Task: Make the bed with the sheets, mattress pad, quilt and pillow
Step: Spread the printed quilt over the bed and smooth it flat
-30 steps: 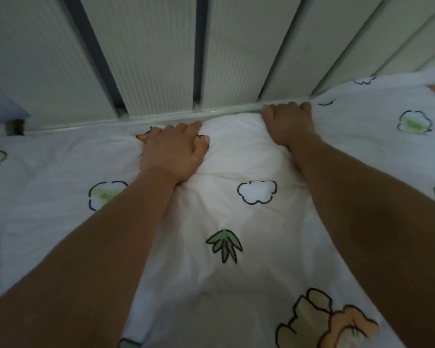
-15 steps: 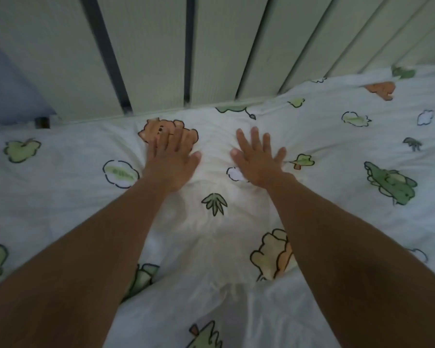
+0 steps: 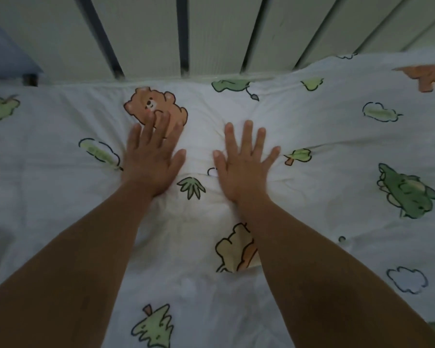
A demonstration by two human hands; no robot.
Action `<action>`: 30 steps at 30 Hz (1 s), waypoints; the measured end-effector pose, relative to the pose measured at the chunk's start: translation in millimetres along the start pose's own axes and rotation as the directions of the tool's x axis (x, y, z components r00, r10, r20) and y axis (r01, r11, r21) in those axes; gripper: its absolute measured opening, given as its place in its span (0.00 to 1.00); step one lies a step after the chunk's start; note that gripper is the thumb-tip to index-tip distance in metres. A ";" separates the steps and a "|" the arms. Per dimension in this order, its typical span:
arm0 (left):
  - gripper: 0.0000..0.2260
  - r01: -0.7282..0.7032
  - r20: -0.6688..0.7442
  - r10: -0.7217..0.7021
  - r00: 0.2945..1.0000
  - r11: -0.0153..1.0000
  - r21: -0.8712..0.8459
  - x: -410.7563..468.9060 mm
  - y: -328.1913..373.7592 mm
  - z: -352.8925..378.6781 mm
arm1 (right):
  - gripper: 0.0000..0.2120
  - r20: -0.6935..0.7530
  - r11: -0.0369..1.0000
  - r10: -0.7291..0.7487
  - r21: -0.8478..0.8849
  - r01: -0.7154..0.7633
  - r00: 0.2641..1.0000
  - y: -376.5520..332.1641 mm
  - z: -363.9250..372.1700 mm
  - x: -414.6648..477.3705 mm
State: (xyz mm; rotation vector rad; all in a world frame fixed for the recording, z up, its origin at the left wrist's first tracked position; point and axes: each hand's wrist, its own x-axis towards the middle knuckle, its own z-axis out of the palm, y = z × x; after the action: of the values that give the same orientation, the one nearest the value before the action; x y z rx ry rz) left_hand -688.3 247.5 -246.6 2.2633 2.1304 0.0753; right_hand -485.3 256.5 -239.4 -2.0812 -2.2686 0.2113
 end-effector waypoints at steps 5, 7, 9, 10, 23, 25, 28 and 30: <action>0.28 0.026 -0.023 -0.026 0.999 0.999 0.026 0.1 0.5 4.3 | 0.30 -0.016 0.999 -0.027 0.030 0.028 0.999 2.6 3.2 -0.7; 0.28 0.026 -0.024 -0.025 0.999 0.999 0.034 0.7 2.3 3.7 | 0.30 -0.021 0.999 -0.027 0.038 0.028 0.999 4.9 4.6 1.1; 0.28 0.027 -0.021 -0.026 0.999 0.999 0.040 1.8 4.3 1.2 | 0.30 -0.015 0.999 -0.025 0.038 0.026 1.000 5.2 4.0 2.6; 0.28 0.027 -0.014 -0.027 1.000 0.999 0.036 1.3 3.2 -0.5 | 0.30 -0.007 0.999 -0.024 0.036 0.024 1.000 4.0 2.7 1.7; 0.28 0.025 -0.019 -0.024 1.000 0.999 0.036 1.1 2.0 -0.5 | 0.30 0.018 1.000 -0.013 -0.018 0.014 1.000 2.0 -1.0 4.2; 0.28 0.032 -0.015 -0.031 0.999 0.999 0.028 0.6 3.2 -2.1 | 0.29 0.025 1.000 -0.018 -0.014 0.018 1.000 1.8 -3.1 2.0; 0.28 0.030 -0.013 -0.030 0.999 0.999 0.023 0.8 2.6 -1.8 | 0.28 0.029 1.000 -0.018 -0.003 0.018 0.999 -1.1 -8.2 -11.8; 0.28 0.026 -0.025 -0.026 0.999 1.000 0.010 -0.3 2.0 -0.3 | 0.28 0.086 0.999 -0.006 0.047 0.002 0.996 -4.5 -11.1 -39.0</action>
State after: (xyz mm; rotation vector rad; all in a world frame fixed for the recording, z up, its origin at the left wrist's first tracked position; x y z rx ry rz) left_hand -686.3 247.0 -246.2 2.2511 2.1772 0.0919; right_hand -484.8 218.0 -225.8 -2.0834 -2.2909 0.3580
